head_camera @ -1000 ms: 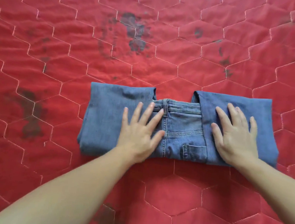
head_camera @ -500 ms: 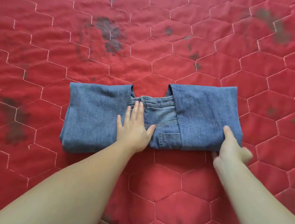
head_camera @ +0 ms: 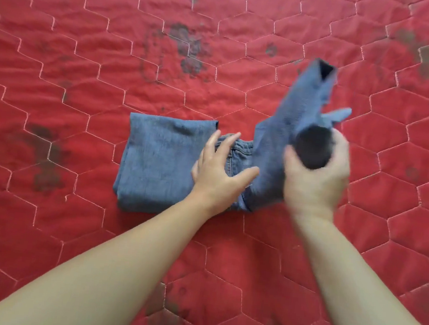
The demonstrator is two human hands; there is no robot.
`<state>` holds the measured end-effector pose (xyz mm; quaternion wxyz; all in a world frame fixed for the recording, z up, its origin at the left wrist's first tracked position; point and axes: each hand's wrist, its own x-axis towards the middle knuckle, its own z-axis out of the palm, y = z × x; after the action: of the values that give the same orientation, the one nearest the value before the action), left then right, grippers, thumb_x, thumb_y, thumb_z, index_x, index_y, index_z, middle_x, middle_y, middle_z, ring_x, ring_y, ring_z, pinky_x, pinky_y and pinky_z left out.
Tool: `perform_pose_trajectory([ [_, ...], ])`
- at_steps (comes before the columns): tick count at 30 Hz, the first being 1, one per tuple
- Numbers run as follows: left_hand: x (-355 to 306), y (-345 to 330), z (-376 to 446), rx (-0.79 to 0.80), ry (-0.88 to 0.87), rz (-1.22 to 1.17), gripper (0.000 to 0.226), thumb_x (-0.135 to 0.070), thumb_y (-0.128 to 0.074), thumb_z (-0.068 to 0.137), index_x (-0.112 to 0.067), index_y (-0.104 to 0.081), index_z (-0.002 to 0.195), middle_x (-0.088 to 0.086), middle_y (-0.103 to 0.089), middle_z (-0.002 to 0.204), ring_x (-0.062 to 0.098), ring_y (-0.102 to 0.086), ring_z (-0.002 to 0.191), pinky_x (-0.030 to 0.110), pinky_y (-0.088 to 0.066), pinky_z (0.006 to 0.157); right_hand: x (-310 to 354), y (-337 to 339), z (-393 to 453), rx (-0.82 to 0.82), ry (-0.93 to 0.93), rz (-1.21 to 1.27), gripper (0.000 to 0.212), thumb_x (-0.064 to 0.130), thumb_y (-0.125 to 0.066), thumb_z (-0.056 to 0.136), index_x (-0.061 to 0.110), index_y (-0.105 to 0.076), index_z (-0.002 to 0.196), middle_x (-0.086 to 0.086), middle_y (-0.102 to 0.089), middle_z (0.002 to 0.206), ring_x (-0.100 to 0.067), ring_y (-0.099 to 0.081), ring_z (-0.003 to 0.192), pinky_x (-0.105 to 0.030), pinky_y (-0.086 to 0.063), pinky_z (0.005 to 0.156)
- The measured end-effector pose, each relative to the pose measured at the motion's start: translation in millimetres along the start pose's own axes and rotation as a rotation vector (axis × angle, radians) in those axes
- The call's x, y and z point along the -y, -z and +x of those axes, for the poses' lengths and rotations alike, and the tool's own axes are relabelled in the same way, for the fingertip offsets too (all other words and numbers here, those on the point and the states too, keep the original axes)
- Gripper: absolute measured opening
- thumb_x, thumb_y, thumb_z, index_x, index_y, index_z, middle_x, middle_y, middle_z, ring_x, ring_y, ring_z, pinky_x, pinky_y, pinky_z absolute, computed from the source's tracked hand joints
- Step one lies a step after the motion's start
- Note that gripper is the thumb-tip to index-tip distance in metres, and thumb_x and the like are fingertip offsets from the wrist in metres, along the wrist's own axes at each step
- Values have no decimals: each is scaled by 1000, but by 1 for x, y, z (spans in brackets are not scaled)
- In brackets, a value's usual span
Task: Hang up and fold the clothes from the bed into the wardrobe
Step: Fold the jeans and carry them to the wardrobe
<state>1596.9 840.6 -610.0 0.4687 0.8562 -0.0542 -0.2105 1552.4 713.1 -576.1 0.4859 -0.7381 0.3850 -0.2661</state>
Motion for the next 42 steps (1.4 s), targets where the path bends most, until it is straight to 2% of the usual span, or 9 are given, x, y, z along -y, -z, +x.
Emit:
perform_pose_trajectory([
  [4,0,42,-12,-144,254,-861,25,-32,-53,92,-18,-70,105,-2,-72,101,9,-67,92,29,-53,79,31,-55,-65,244,295,-48,56,7,-70,67,11,-60,122,-4,-68,112,-24,-64,101,-37,-50,89],
  [8,34,110,-17,9,377,-1171,57,-57,-37,94,-15,-75,100,7,-73,104,18,-70,94,28,-58,81,34,-104,-114,402,444,-312,76,17,-68,57,15,-54,131,-2,-66,96,-30,-61,89,-44,-50,74],
  [11,61,143,-11,151,591,-988,44,-54,-51,88,-15,-69,98,7,-72,96,18,-71,84,32,-59,74,25,-123,-138,568,544,-468,92,13,-80,46,13,-52,134,-1,-64,87,-28,-62,83,-39,-49,68],
  [14,88,152,-2,128,658,-672,9,-26,-63,89,-19,-65,94,6,-69,90,14,-69,68,33,-59,63,12,-126,-146,713,589,-520,70,23,-78,56,14,-58,123,1,-66,92,-25,-63,90,-37,-48,75],
  [20,120,164,3,-10,503,-780,27,3,-56,88,1,-63,113,20,-68,102,28,-66,83,41,-53,80,5,-116,-145,703,675,-464,45,43,-59,82,19,-63,121,2,-60,130,-18,-50,128,-43,-30,110],
  [26,136,147,7,-232,526,-307,20,-5,-64,87,-10,-66,107,7,-71,99,20,-65,89,30,-50,81,-38,-115,-105,674,532,-894,60,53,-34,89,29,-45,143,-8,-34,155,-27,-31,143,-58,-20,112],
  [30,133,137,4,-269,545,108,34,-29,-58,91,-15,-57,122,11,-60,121,35,-53,116,39,-40,102,-44,-114,-93,622,503,-718,57,48,-44,90,24,-47,141,-11,-32,155,-29,-33,138,-55,-25,112],
  [36,138,147,0,-104,667,-130,42,-50,-63,82,-17,-65,109,0,-69,108,23,-64,101,39,-51,91,-44,-109,-83,371,-275,-431,86,63,-68,75,20,-37,143,-10,-43,141,-26,-40,133,-38,-30,109],
  [42,120,167,16,303,861,-347,53,-62,-73,72,-25,-64,109,-8,-73,100,14,-69,92,37,-54,83,-46,-109,-60,509,-487,-335,75,69,-76,57,22,-62,114,6,-69,109,-13,-65,102,-36,-51,94],
])
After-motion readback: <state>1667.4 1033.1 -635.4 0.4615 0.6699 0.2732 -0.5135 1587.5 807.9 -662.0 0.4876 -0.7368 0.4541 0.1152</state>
